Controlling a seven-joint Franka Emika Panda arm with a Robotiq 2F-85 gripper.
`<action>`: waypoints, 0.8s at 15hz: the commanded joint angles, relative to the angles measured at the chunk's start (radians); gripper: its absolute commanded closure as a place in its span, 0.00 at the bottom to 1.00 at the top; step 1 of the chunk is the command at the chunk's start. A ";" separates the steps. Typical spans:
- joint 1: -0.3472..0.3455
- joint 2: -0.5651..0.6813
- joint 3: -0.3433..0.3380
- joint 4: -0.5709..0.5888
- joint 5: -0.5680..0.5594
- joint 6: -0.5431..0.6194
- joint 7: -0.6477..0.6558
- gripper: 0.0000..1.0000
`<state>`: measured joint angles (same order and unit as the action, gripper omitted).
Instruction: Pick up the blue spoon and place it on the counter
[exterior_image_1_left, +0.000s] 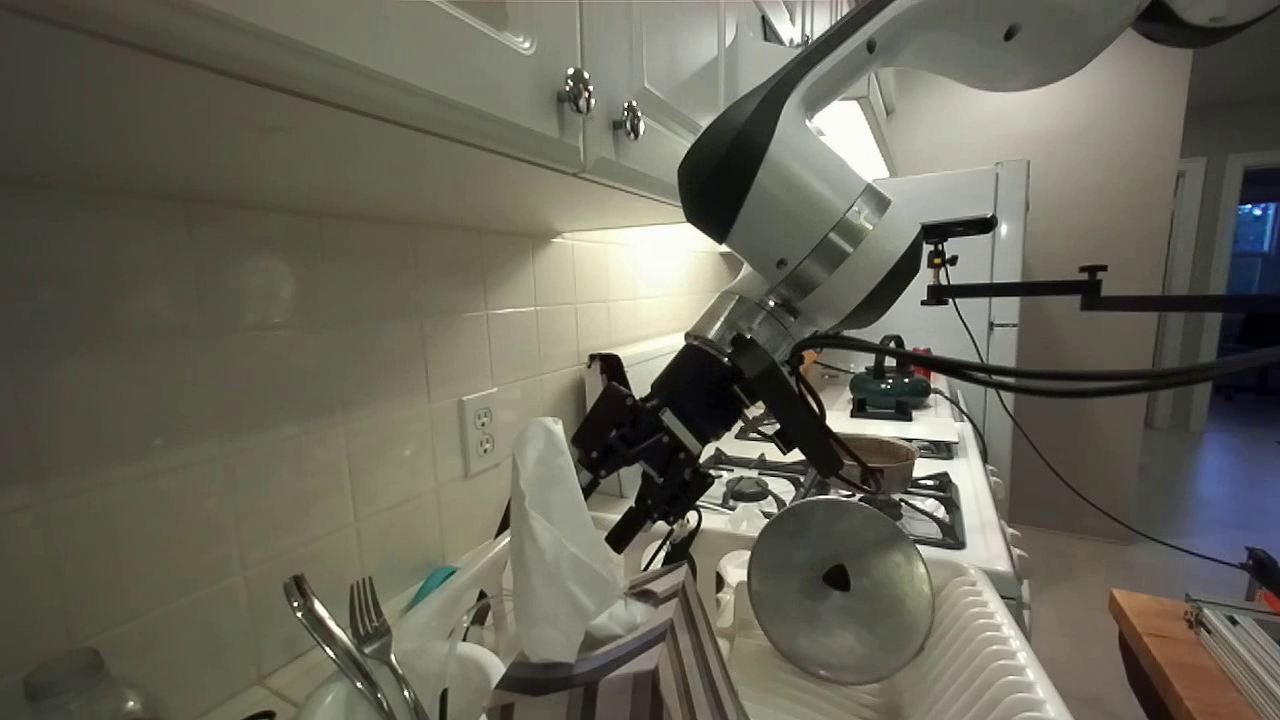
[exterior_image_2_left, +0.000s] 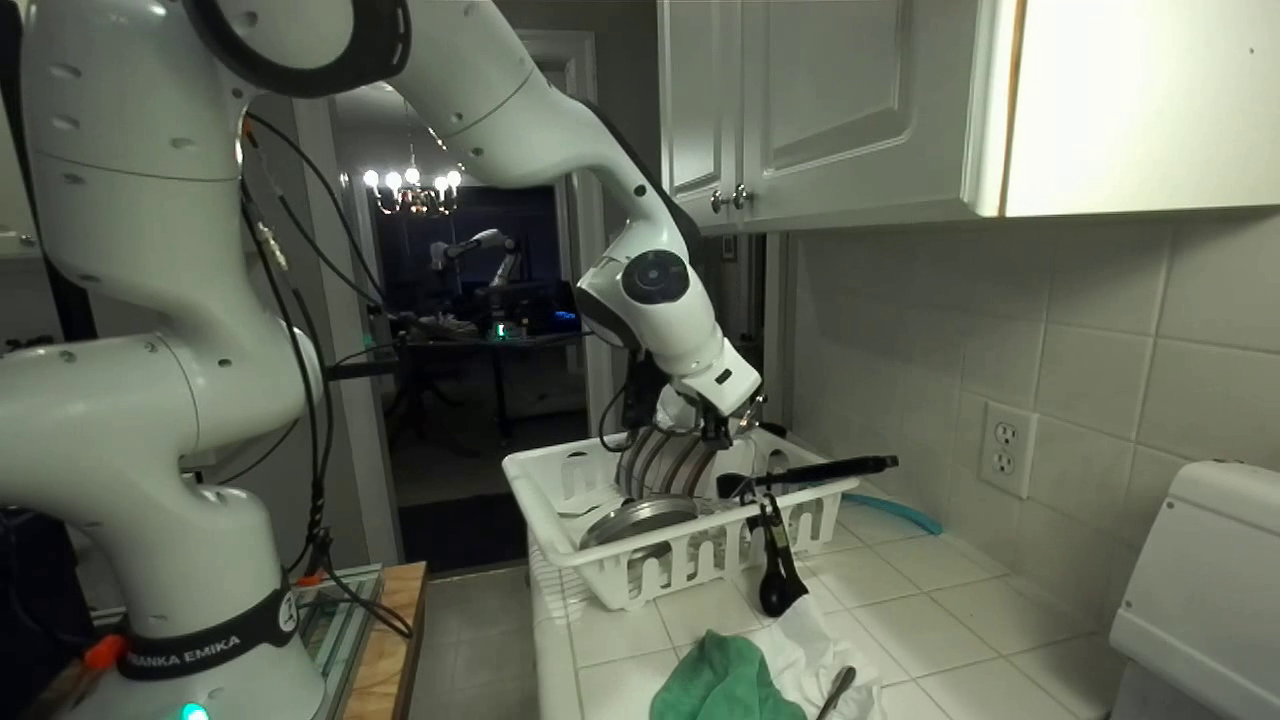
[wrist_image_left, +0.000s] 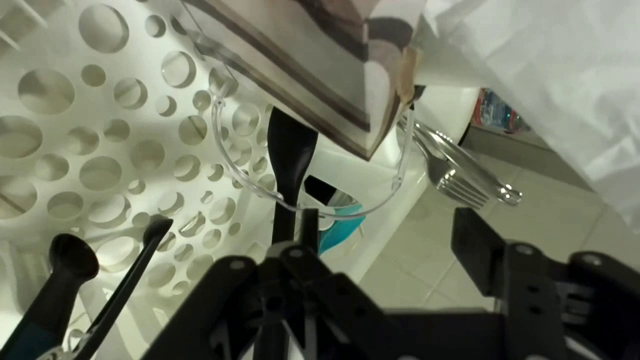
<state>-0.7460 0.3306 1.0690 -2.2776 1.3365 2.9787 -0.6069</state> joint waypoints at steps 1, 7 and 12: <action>0.123 0.042 -0.097 0.028 -0.202 0.047 0.078 0.02; 0.434 0.037 -0.362 0.039 -0.456 0.185 0.202 0.00; 0.459 -0.132 -0.374 -0.103 -0.435 0.160 0.152 0.00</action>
<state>-0.2828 0.3484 0.6977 -2.2677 0.9062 3.1613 -0.4558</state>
